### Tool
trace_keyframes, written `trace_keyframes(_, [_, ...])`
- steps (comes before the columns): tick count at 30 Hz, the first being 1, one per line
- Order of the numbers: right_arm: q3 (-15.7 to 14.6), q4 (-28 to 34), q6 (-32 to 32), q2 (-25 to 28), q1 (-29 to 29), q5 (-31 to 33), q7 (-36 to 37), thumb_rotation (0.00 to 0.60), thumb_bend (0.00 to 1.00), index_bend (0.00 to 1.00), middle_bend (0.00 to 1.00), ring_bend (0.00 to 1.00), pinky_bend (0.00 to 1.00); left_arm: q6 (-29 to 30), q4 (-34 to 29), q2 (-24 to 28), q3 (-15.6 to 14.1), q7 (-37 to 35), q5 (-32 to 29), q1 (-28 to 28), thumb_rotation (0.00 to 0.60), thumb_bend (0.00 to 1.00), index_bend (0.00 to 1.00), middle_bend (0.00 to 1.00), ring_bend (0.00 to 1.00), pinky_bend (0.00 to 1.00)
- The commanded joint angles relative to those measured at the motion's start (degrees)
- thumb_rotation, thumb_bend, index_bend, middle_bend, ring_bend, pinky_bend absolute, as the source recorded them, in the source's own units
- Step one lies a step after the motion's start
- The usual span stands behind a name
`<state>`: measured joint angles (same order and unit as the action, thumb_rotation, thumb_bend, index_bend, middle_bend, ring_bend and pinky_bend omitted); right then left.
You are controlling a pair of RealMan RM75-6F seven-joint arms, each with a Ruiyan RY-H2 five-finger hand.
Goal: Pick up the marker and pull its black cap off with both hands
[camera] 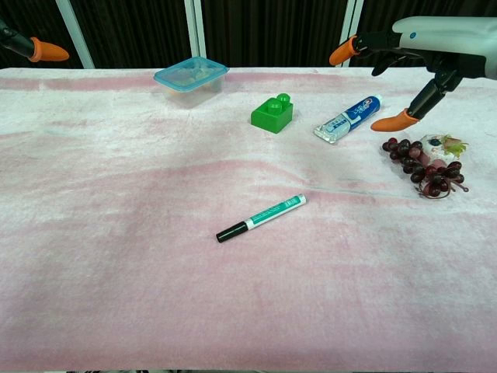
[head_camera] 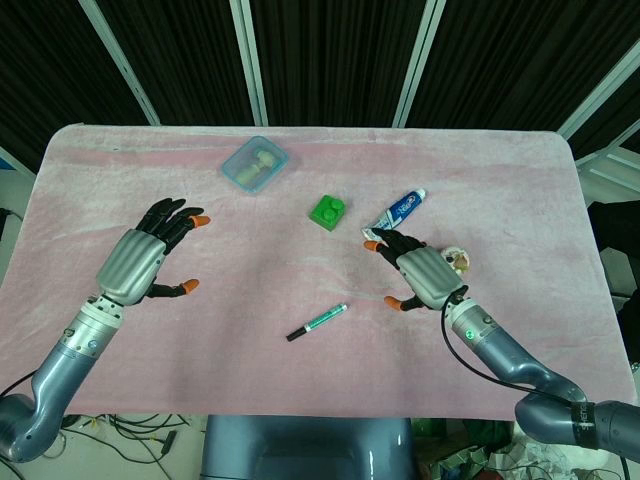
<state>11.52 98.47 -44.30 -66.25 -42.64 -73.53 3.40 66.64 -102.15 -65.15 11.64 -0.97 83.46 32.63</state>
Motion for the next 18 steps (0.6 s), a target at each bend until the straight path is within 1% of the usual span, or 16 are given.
trace_keyframes(1, [-0.21,0.18,-0.47,0.2,0.14,-0.88,0.66,0.6,0.16,0.17,0.0,0.0,0.15,0.0,0.16,-0.38,-0.13,-0.28,-0.21,0.11,0.6,0.17,0.16,0.12,0.0,0.02])
trace_keyframes(7, [-0.81,0.34,-1.23,0.02,0.42,-1.91,1.06,0.6,0.16,0.17,0.0,0.0,0.15,-0.1,0.41,-0.83,-0.34,0.37,-0.85,0.16,0.6,0.17,0.15,0.12,0.0,0.03])
trace_keyframes(12, [-1.54,0.44,-1.92,-0.25,0.72,-3.08,1.07,0.6,0.16,0.17,0.0,0.0,0.15,-0.17,0.38,-0.72,-1.17,1.19,-0.32,-0.01,0.6,0.17,0.15,0.12,0.0,0.03])
trace_keyframes(15, [-1.81,-0.16,-2.16,-1.74,0.79,-2.88,1.6,0.6,0.16,0.19,0.0,0.0,0.15,0.92,0.73,-0.46,-1.57,1.32,0.64,-0.55,0.6,0.17,0.15,0.12,0.0,0.03])
trace_keyframes(18, [-2.33,-1.45,-0.7,-3.16,0.03,-2.1,0.9,0.6,0.16,0.2,0.0,0.0,0.15,3.32,1.15,-0.21,-1.68,1.2,1.8,-1.58,0.6,0.17,0.15,0.12,0.0,0.03])
